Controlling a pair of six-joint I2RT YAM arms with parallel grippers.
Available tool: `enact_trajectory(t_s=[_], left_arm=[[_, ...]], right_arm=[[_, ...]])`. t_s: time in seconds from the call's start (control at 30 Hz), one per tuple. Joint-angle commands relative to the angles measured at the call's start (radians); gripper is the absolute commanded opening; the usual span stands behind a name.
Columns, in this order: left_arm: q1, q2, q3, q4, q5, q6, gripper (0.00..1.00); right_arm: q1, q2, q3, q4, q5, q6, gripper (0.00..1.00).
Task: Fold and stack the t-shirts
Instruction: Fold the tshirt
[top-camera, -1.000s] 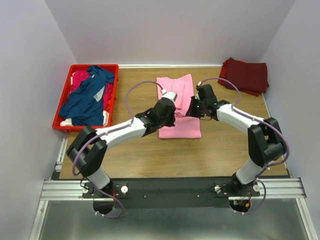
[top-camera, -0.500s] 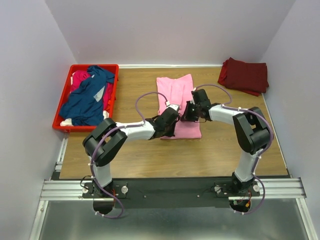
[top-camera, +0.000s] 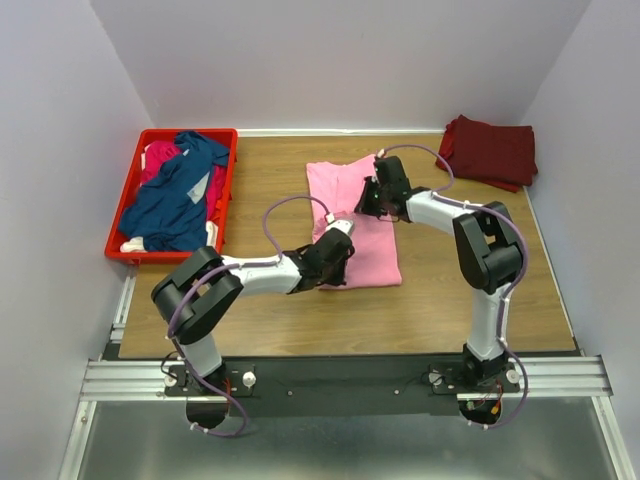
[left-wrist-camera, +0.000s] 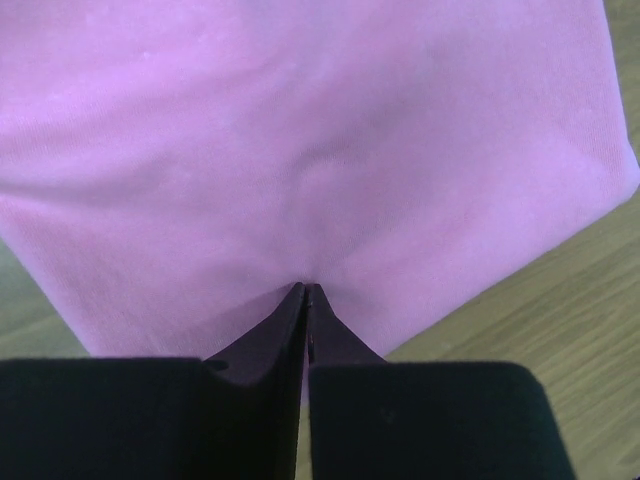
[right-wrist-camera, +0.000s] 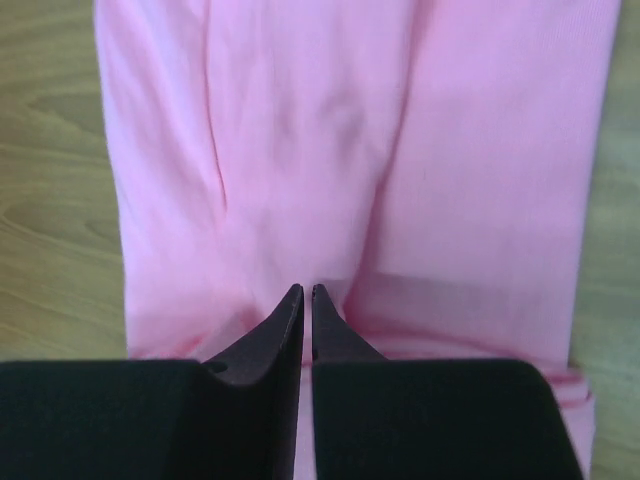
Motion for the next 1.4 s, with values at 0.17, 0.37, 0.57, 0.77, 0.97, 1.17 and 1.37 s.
enact_trajectory(t_s=[0.17, 0.37, 0.57, 0.77, 0.97, 1.17, 1.37], left_arm=[[-0.047, -0.148, -0.056, -0.137, -0.046, -0.086, 0.12], [-0.031, -0.335, -0.059, -0.078, -0.045, -0.104, 0.20], [0.000, -0.337, -0.161, 0.053, 0.175, -0.038, 0.17], [0.035, -0.279, -0.308, 0.146, 0.246, -0.057, 0.10], [0.124, -0.233, -0.431, 0.235, 0.296, -0.129, 0.08], [0.134, -0.266, -0.481, 0.216, 0.317, -0.181, 0.04], [0.172, -0.546, -0.465, 0.160, 0.244, -0.227, 0.11]], right_arm=[[-0.011, -0.073, 0.110, 0.019, -0.106, 0.007, 0.13], [-0.065, -0.319, -0.204, 0.036, -0.377, 0.051, 0.13], [-0.141, -0.571, -0.613, 0.221, -0.673, 0.106, 0.13], [-0.202, -0.546, -0.899, 0.516, -0.829, 0.209, 0.13], [-0.325, -0.289, -1.027, 0.726, -0.806, 0.229, 0.08], [-0.350, -0.313, -1.025, 0.778, -0.820, 0.359, 0.10], [-0.351, -0.516, -0.860, 0.538, -0.806, 0.298, 0.18]])
